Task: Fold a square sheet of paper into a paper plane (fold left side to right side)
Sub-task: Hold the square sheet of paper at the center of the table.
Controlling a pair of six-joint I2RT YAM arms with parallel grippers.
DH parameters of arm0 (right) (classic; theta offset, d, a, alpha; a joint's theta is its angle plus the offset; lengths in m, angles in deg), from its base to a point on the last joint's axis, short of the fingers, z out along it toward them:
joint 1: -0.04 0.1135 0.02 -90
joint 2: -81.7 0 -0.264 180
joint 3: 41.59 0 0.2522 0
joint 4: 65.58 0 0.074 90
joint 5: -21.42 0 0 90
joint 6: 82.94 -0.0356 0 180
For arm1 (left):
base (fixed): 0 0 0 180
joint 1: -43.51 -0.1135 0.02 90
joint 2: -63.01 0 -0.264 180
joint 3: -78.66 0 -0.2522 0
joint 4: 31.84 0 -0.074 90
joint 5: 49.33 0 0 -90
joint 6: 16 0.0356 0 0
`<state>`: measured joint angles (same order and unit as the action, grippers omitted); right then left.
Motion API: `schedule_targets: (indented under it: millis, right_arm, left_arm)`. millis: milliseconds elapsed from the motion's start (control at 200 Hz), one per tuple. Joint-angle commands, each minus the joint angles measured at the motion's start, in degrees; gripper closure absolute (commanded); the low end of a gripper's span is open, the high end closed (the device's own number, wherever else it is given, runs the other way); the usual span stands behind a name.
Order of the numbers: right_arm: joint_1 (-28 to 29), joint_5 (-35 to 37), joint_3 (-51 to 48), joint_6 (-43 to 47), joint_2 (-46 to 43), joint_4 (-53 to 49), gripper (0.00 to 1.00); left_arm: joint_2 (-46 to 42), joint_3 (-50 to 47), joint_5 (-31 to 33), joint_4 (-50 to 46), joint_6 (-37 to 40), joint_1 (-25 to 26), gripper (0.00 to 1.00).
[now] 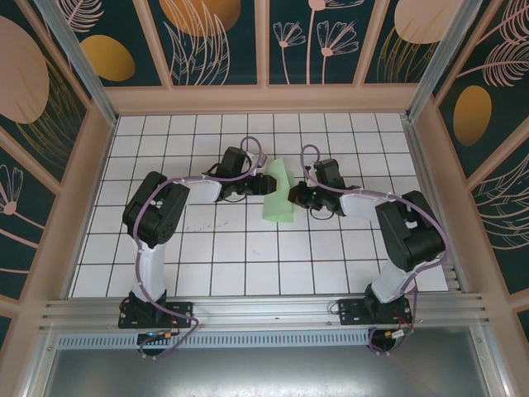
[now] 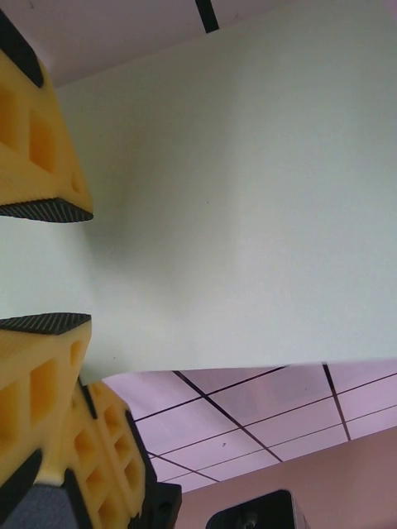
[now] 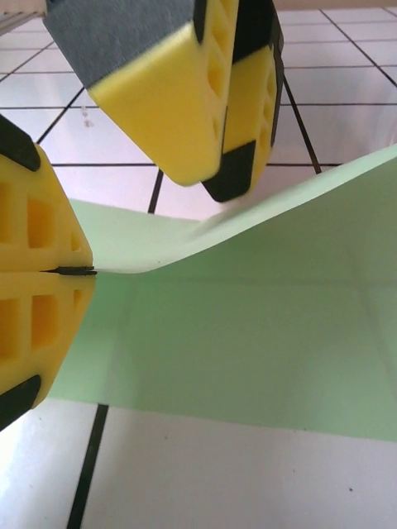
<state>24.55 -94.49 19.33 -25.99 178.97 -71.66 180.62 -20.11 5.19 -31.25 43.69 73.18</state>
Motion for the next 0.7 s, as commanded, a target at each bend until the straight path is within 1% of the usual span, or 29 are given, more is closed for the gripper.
schedule_targets:
  millis: [0, 190, 696]
  right_arm:
    - [-0.45, 2.16, 2.28, 2.44, 2.18, -2.97, 1.0]
    - [-0.61, 2.53, 3.25, 3.05, 3.84, -3.21, 1.0]
    - [-0.84, 3.35, 4.52, 4.38, 6.44, -4.34, 0.99]
  left_arm:
    - [-2.66, -0.91, 0.24, 0.15, -0.45, 0.28, 0.61]
    - [-4.29, -1.28, -0.02, 0.42, -1.03, 0.27, 0.58]
    - [-6.17, -1.81, 1.86, -1.14, -0.72, 0.21, 0.57]
